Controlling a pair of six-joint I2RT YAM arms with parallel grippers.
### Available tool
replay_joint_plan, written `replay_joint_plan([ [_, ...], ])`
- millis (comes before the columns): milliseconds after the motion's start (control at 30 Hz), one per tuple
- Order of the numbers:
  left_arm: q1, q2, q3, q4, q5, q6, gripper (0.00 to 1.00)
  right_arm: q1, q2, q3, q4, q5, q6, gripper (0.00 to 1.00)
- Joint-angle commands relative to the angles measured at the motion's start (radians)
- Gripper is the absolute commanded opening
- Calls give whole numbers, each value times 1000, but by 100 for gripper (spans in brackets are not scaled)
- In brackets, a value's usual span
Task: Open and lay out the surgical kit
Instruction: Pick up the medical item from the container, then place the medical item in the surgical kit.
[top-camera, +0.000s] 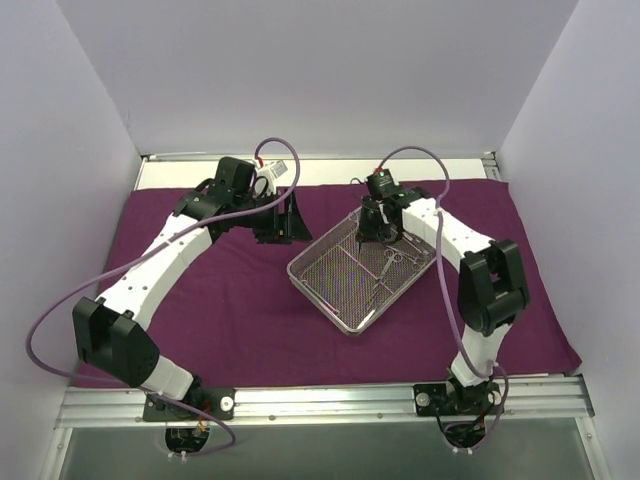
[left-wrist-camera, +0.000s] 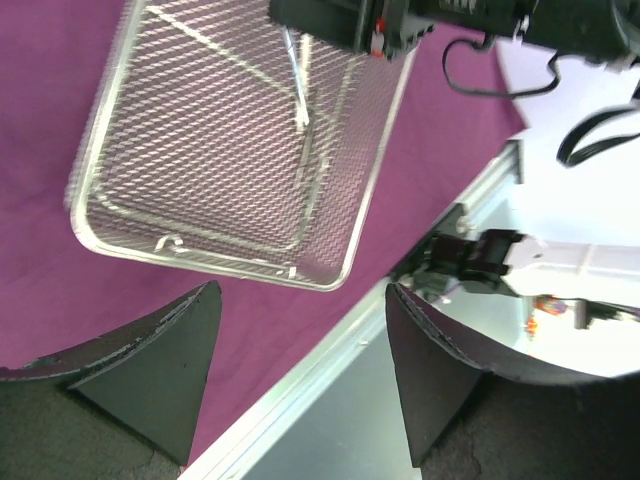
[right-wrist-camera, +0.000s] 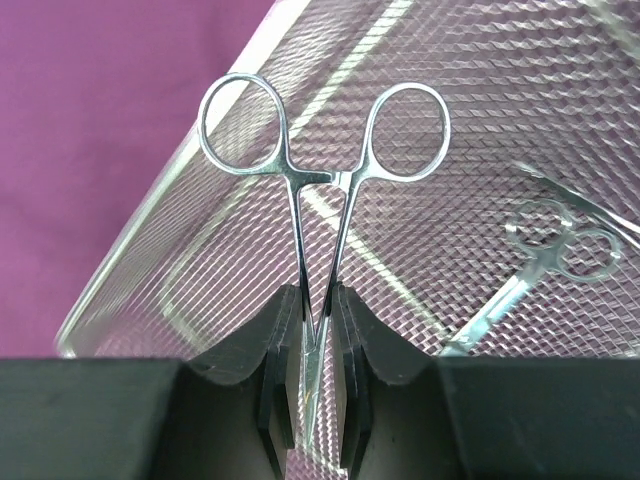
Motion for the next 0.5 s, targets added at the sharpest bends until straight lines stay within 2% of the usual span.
replay_joint_plan([
  [0, 8, 11, -1, 104, 80, -60, 75, -9, -93, -62, 105, -179, -113, 0],
  [167, 14, 14, -11, 185, 184, -114, 78, -9, -248, -147, 235, -386, -178, 0],
  [300, 17, -22, -53, 305, 276, -144, 80, -14, -319, -145, 242, -484, -202, 0],
  [467, 37, -65, -92, 299, 235, -157, 80, -14, -379, -141, 245, -521, -208, 0],
])
